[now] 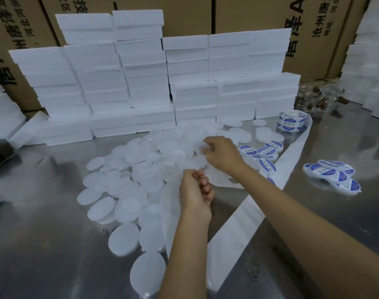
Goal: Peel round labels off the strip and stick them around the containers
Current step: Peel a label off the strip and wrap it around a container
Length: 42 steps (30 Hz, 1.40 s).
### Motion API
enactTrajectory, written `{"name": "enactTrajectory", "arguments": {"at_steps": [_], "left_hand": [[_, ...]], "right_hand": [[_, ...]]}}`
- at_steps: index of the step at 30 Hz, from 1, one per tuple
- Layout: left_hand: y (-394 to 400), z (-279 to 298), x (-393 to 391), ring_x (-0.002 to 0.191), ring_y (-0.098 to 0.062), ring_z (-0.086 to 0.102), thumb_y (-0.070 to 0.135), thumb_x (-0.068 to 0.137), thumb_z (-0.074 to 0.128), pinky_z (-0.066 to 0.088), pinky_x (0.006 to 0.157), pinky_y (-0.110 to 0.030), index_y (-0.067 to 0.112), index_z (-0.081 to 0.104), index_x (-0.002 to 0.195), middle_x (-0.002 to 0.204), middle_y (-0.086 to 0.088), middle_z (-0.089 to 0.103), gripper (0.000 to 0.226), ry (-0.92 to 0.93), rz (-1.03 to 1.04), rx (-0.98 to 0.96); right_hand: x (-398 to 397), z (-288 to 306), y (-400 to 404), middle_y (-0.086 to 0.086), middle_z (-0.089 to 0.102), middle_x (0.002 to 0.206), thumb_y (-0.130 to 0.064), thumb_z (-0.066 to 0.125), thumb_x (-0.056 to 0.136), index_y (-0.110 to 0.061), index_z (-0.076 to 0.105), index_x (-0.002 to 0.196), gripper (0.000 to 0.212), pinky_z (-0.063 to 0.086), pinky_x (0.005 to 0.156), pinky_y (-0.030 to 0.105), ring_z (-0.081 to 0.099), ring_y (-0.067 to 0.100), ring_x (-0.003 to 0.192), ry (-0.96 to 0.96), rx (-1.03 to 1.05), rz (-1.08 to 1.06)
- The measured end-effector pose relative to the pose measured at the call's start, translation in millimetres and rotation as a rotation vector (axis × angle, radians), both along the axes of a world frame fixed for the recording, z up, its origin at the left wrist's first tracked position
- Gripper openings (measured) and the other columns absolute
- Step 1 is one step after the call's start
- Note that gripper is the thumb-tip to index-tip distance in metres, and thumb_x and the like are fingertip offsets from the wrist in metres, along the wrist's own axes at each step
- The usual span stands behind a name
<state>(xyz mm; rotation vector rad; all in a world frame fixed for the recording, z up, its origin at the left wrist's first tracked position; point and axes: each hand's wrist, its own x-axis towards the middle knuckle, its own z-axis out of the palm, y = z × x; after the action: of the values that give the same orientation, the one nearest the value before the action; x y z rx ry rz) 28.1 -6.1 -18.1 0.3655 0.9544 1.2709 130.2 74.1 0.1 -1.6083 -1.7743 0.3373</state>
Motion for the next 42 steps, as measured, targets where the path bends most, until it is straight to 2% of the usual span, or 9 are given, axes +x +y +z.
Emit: {"name": "enactTrajectory", "arguments": {"at_steps": [5,8,10,15,22,26,30,37,42], "left_hand": [[-2.1,5.6,1.8,0.068,-0.017,0.058,0.028,0.098,0.053,0.046,0.052,-0.024,0.01,0.062,0.109,0.086,-0.007,0.062,0.023,0.131,0.037,0.106],[-8.0,13.7,6.7,0.106,-0.026,0.069,0.036,0.1,0.054,0.057,0.077,-0.034,0.011,0.059,0.13,0.117,-0.013,0.071,0.039,0.1,-0.083,0.299],[-14.3,18.4,12.1,0.109,-0.028,0.069,0.027,0.103,0.051,0.058,0.081,-0.034,0.011,0.058,0.131,0.121,-0.016,0.07,0.032,0.085,-0.151,0.407],[-20.0,21.8,19.7,0.11,-0.026,0.07,0.015,0.107,0.042,0.058,0.089,-0.036,0.015,0.06,0.125,0.119,-0.008,0.072,0.025,0.299,-0.154,0.471],[-20.7,25.2,11.3,0.094,-0.032,0.074,0.013,0.106,0.042,0.062,0.08,-0.038,0.013,0.058,0.125,0.1,-0.008,0.077,0.024,0.31,-0.126,0.438],[-22.9,28.2,11.6,0.093,-0.032,0.074,0.014,0.104,0.047,0.062,0.082,-0.041,0.014,0.059,0.123,0.1,-0.009,0.077,0.023,0.31,-0.155,0.443],[-27.3,35.6,11.5,0.087,-0.031,0.074,0.016,0.103,0.047,0.062,0.075,-0.037,0.012,0.059,0.123,0.103,-0.013,0.076,0.023,0.304,-0.198,0.479],[-44.7,54.4,24.1,0.079,-0.029,0.072,0.013,0.102,0.052,0.062,0.074,-0.04,0.013,0.061,0.119,0.1,-0.017,0.075,0.019,0.434,-0.395,0.621],[-45.5,59.4,32.9,0.082,-0.03,0.074,0.008,0.088,0.066,0.063,0.072,-0.043,0.02,0.065,0.111,0.104,-0.012,0.073,0.026,0.655,-0.568,0.681]], "right_hand": [[24.2,30.9,-41.7,0.002,0.076,0.08,-0.016,0.07,0.089,-0.021,0.061,0.096,0.013,0.05,0.057,0.019,0.071,0.011,0.065,0.508,-0.123,0.121],[34.8,35.2,-71.3,0.009,0.076,0.083,-0.017,0.075,0.086,-0.014,0.068,0.097,0.013,0.052,0.061,0.024,0.071,0.017,0.07,0.627,-0.223,0.205],[38.7,32.3,-86.6,0.016,0.075,0.089,-0.015,0.074,0.086,-0.006,0.071,0.099,0.016,0.056,0.068,0.03,0.073,0.025,0.079,0.642,-0.268,0.258],[60.0,25.9,-111.5,0.011,0.076,0.086,-0.018,0.074,0.087,-0.003,0.071,0.1,0.019,0.059,0.073,0.03,0.071,0.02,0.073,0.572,-0.247,0.142],[118.5,7.9,-155.8,0.001,0.075,0.079,0.0,0.059,0.086,-0.018,0.073,0.084,0.022,0.055,0.071,0.025,0.07,0.015,0.075,0.227,-0.209,0.1],[123.7,-15.4,-163.7,-0.005,0.07,0.108,-0.009,0.069,0.081,-0.026,0.073,0.098,0.025,0.049,0.094,0.03,0.062,0.021,0.1,0.011,-0.266,0.174],[118.9,-33.0,-155.9,-0.023,0.054,0.135,-0.038,0.075,0.082,-0.038,0.065,0.119,0.039,0.024,0.111,0.023,0.04,-0.002,0.131,-0.093,-0.179,0.144],[108.6,-41.0,-140.5,-0.023,0.064,0.088,-0.047,0.069,0.086,-0.035,0.07,0.087,0.012,0.041,0.093,0.037,0.053,0.003,0.091,-0.155,0.051,0.109],[101.1,-38.2,-130.2,-0.011,0.065,0.076,-0.031,0.061,0.094,-0.019,0.067,0.08,0.019,0.043,0.078,0.032,0.058,0.011,0.08,-0.012,0.015,0.076]]}}
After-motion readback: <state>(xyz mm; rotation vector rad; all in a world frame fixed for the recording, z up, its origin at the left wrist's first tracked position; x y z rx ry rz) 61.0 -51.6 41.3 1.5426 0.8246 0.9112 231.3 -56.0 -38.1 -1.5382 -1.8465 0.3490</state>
